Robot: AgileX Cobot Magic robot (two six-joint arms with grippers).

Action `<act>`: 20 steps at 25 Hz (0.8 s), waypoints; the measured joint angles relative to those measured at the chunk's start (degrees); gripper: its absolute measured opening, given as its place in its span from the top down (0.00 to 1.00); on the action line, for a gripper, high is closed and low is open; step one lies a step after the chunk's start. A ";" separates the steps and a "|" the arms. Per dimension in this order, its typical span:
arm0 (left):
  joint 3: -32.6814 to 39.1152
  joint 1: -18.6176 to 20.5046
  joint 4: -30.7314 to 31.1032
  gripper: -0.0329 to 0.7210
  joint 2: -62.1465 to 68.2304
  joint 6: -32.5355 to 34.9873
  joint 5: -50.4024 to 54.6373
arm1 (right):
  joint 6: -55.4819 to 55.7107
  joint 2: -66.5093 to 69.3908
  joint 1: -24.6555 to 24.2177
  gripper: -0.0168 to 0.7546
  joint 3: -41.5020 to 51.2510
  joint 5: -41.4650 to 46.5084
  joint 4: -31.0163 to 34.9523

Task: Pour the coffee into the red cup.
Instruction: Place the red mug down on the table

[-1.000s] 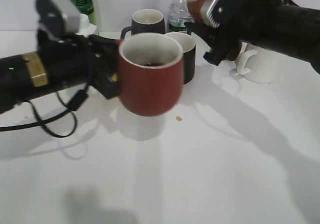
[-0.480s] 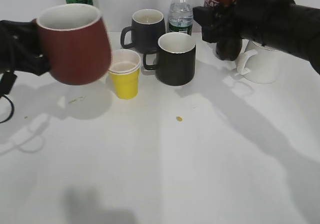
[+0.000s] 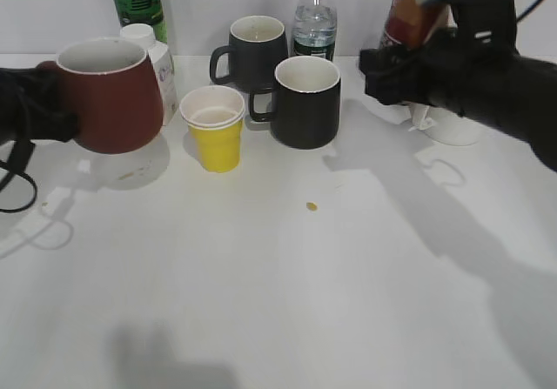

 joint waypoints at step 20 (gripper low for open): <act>-4.12 0.00 -9.14 0.88 22.59 10.20 -17.00 | -4.65 4.33 -0.05 0.33 0.43 -5.12 4.76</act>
